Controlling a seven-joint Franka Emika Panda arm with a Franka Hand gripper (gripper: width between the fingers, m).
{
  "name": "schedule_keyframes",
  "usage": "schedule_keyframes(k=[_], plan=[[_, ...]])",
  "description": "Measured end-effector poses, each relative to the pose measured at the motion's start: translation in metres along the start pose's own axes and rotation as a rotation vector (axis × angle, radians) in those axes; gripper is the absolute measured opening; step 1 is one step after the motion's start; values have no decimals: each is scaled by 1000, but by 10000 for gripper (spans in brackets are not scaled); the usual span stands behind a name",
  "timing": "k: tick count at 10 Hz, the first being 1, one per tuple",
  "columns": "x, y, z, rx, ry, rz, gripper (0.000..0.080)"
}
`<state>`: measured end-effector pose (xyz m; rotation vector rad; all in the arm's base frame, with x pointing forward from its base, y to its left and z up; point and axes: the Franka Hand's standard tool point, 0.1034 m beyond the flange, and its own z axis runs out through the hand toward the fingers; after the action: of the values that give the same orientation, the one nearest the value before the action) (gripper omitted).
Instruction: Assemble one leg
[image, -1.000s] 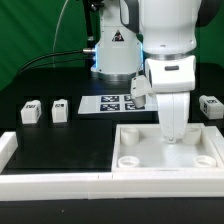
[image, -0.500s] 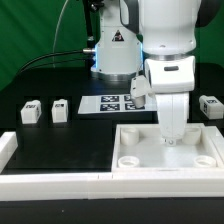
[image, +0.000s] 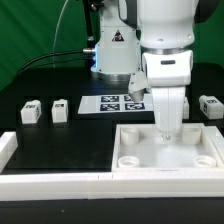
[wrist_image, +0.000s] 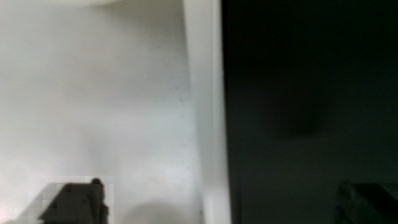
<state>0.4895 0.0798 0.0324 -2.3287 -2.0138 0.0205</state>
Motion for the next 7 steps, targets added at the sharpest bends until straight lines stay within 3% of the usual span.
schedule_keyframes(k=[2, 3, 7], plan=[[-6, -4, -17, -29, -2, 57, 649], [-11, -7, -19, -43, 4, 89, 649], [-9, -8, -16, -36, 10, 304, 649]])
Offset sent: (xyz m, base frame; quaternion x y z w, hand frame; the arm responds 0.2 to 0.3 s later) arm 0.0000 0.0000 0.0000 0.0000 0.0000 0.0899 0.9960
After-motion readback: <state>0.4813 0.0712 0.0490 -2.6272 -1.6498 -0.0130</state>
